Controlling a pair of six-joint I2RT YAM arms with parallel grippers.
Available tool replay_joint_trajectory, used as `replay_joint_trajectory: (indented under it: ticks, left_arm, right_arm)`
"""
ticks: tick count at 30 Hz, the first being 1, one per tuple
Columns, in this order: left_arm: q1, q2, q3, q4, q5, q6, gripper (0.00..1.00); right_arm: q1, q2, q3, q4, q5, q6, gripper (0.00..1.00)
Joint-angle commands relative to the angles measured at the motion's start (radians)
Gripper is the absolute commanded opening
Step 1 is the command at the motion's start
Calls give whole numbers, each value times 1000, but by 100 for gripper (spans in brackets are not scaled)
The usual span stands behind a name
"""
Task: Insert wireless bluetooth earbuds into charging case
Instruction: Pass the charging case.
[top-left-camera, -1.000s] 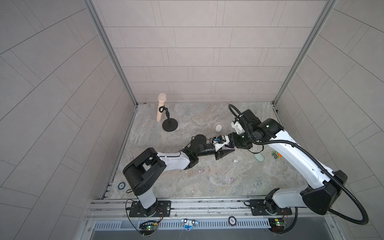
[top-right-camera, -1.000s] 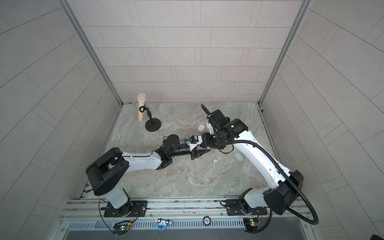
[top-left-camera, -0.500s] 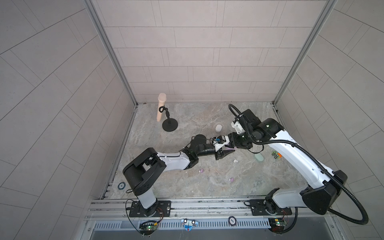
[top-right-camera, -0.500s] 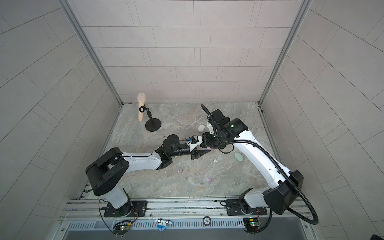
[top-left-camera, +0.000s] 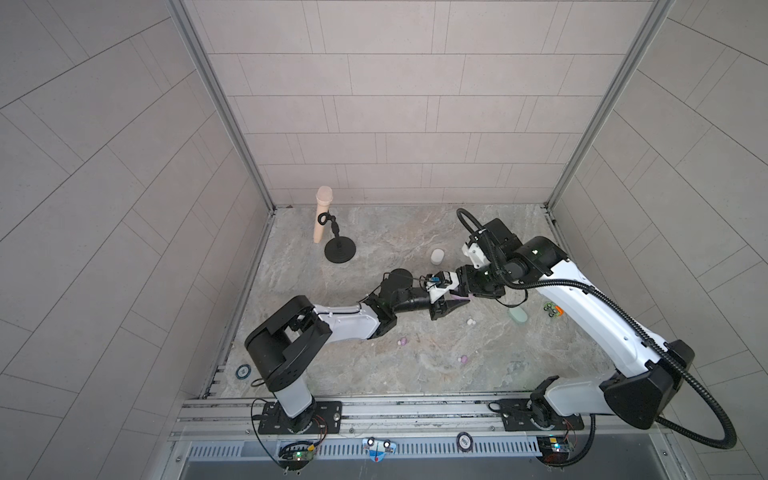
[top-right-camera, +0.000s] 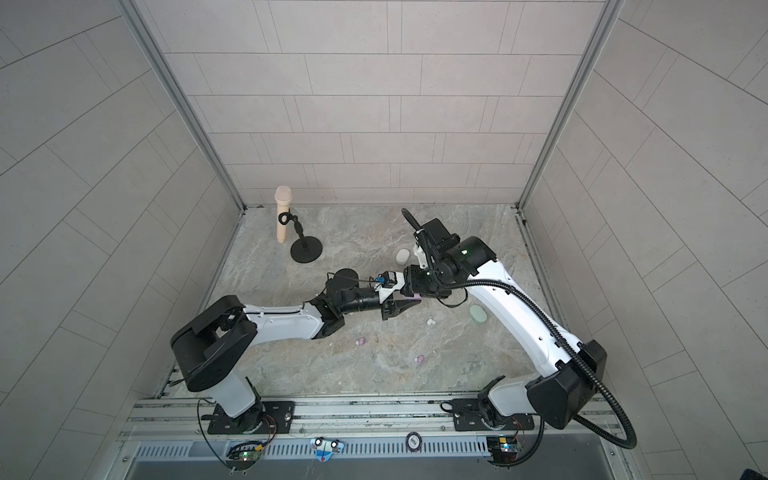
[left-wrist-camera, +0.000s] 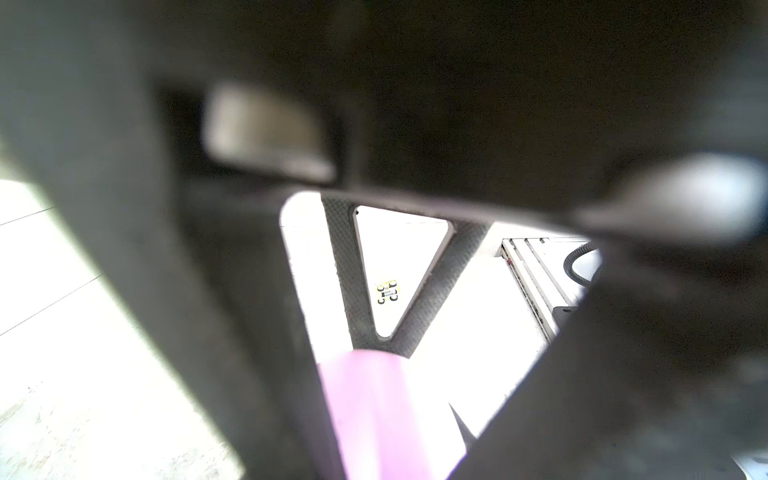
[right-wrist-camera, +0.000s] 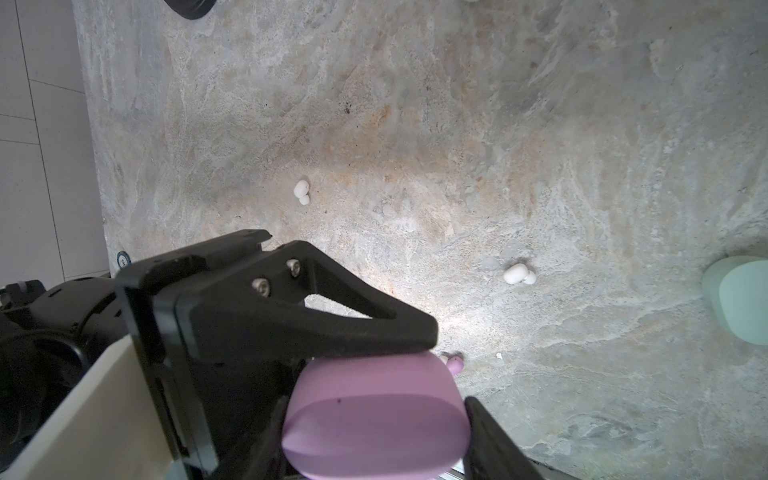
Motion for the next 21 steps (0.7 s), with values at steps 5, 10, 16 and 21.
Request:
replay_joint_trajectory:
  ticks: [5, 10, 16, 21]
  left_arm:
    - [-18, -20, 4, -59, 26, 42, 44]
    - [-20, -20, 8, -77, 24, 54, 41]
    - [-19, -22, 7, -79, 29, 48, 35]
    - [-20, -23, 3, -63, 37, 16, 31]
  right_arm:
    - [4, -4, 37, 32, -35, 16, 51]
    - [4, -4, 43, 30, -36, 16, 52]
    - [4, -10, 42, 29, -34, 17, 57]
    - [3, -22, 44, 31, -32, 20, 68]
